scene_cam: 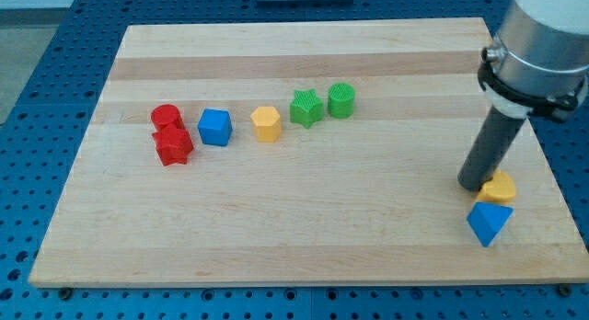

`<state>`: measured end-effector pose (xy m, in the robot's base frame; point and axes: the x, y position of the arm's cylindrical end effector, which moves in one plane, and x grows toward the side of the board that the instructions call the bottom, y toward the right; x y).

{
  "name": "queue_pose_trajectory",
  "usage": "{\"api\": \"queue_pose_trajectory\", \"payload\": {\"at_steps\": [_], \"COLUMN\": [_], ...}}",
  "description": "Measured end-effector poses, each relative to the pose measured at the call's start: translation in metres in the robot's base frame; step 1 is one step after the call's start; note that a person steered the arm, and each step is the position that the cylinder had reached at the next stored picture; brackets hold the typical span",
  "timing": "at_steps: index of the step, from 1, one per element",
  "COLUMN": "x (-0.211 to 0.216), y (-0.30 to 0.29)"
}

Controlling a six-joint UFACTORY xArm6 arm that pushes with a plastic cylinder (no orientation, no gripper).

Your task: Move blue cube into the blue triangle

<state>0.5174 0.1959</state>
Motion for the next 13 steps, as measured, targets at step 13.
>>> {"api": "queue_pose_trajectory", "payload": {"at_steps": [13], "x": [-0.078], "y": [-0.304]}}
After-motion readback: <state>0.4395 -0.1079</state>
